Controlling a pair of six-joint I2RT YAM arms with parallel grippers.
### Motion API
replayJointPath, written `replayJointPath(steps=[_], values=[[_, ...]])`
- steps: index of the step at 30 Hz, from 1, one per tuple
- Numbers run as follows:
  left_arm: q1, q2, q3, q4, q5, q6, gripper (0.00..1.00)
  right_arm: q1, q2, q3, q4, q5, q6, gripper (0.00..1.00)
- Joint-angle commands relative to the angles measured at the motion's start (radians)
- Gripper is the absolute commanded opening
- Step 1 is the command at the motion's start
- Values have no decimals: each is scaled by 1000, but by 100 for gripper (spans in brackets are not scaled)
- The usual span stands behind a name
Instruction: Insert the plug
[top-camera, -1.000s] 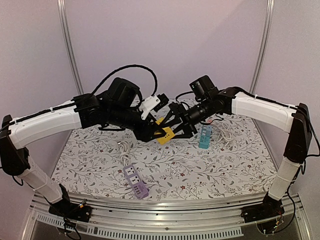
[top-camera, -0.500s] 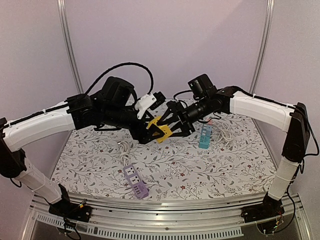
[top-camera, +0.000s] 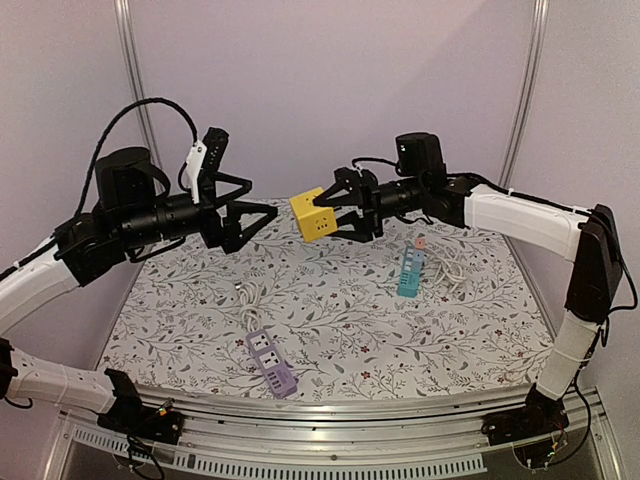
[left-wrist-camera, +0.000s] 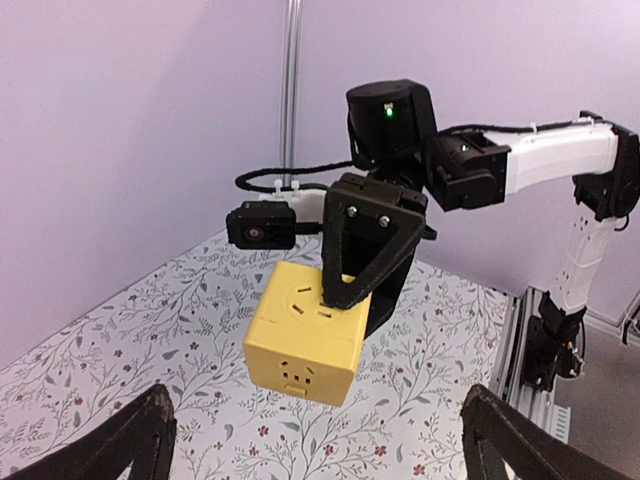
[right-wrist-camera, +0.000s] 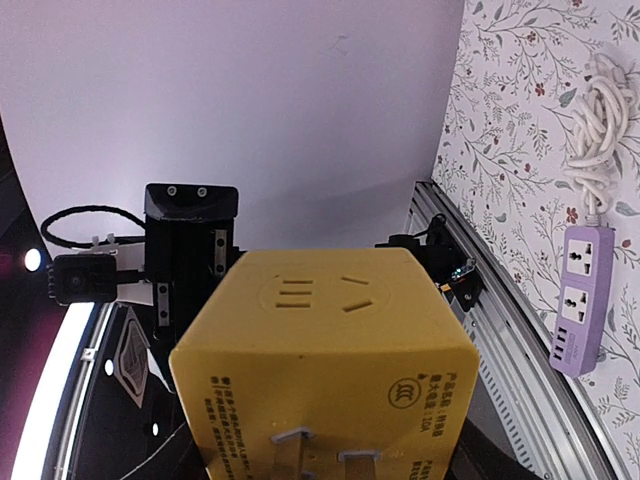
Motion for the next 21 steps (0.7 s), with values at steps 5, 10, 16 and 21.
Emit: replayJointPath(steps=[5, 10, 16, 21], values=[[80, 46, -75, 354, 136, -84, 99, 0, -15, 36, 412, -94, 263, 12], [81, 98, -62, 399, 143, -30, 99, 4, -10, 43, 493, -107, 354, 11], [80, 153, -38, 444, 176, 2, 100, 19, -4, 45, 509, -108, 386, 11], [71, 183, -30, 454, 175, 29, 96, 34, 3, 51, 520, -107, 408, 11]])
